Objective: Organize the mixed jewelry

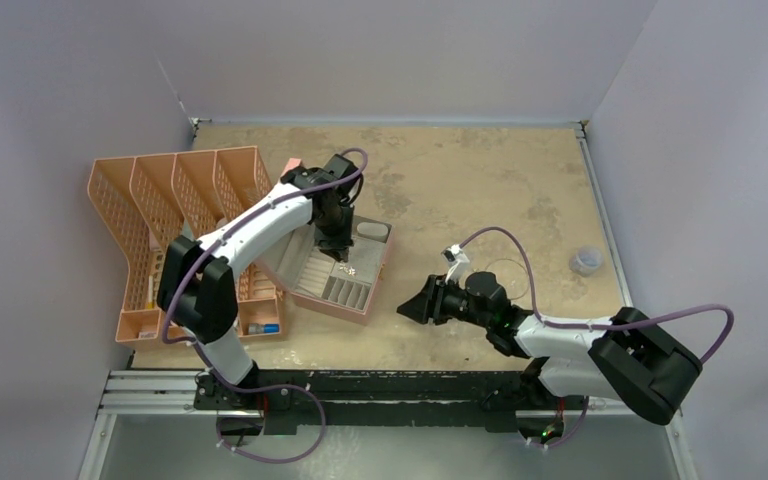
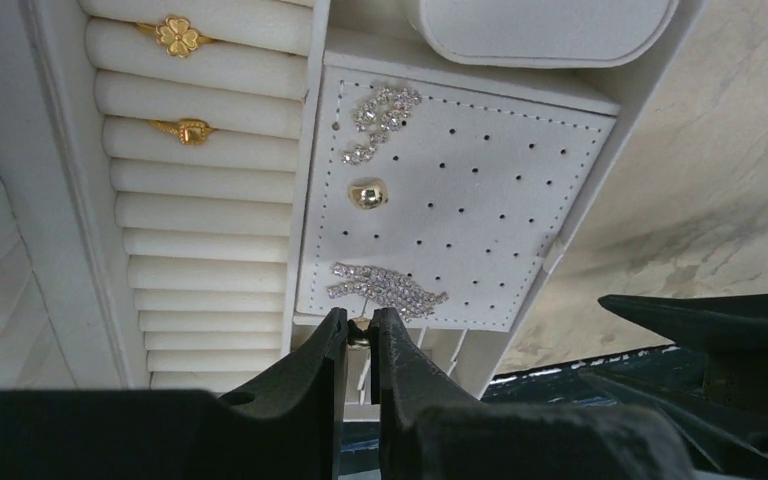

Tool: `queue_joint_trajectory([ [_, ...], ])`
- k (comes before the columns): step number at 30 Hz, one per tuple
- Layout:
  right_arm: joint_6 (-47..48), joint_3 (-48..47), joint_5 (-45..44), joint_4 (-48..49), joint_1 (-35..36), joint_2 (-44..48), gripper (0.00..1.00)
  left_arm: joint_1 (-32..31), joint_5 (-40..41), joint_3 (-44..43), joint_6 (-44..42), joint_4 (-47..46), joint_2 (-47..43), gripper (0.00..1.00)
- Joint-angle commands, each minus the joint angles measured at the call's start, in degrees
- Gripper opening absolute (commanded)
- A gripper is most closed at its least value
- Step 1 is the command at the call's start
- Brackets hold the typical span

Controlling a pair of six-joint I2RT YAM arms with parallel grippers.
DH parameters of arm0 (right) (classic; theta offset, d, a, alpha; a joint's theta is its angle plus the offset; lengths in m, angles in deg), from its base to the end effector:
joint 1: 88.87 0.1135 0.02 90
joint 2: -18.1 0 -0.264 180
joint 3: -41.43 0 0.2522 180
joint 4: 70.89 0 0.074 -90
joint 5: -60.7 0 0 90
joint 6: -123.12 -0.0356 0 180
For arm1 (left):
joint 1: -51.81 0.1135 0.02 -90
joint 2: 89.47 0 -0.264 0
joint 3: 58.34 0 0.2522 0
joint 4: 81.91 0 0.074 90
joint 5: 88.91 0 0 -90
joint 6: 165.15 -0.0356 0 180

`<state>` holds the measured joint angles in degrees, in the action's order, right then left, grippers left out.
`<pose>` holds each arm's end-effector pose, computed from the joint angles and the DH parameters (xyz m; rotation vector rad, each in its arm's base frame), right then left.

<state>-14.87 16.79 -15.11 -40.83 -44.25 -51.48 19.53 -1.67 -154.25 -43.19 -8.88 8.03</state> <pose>0.1443 0.1546 0.1549 -0.1352 2.0453 1.3100 0.2828 -0.1807 0.2626 0.0177 2.9276 -0.2699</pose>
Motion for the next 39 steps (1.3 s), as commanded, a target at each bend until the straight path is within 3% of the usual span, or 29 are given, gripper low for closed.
queue_joint_trajectory([
  [1, 0.4, 0.2, -1.0, 3.6, 0.4, 0.4, 0.5, 0.6, 1.9, -2.7, -2.1, 0.7, 0.9, 0.11],
  [39, 0.2, 1.6, -1.2, 6.3, 0.3, 0.2, 0.5, 1.9, 0.8, 0.3, -3.8, -3.5, 1.6, 0.1],
])
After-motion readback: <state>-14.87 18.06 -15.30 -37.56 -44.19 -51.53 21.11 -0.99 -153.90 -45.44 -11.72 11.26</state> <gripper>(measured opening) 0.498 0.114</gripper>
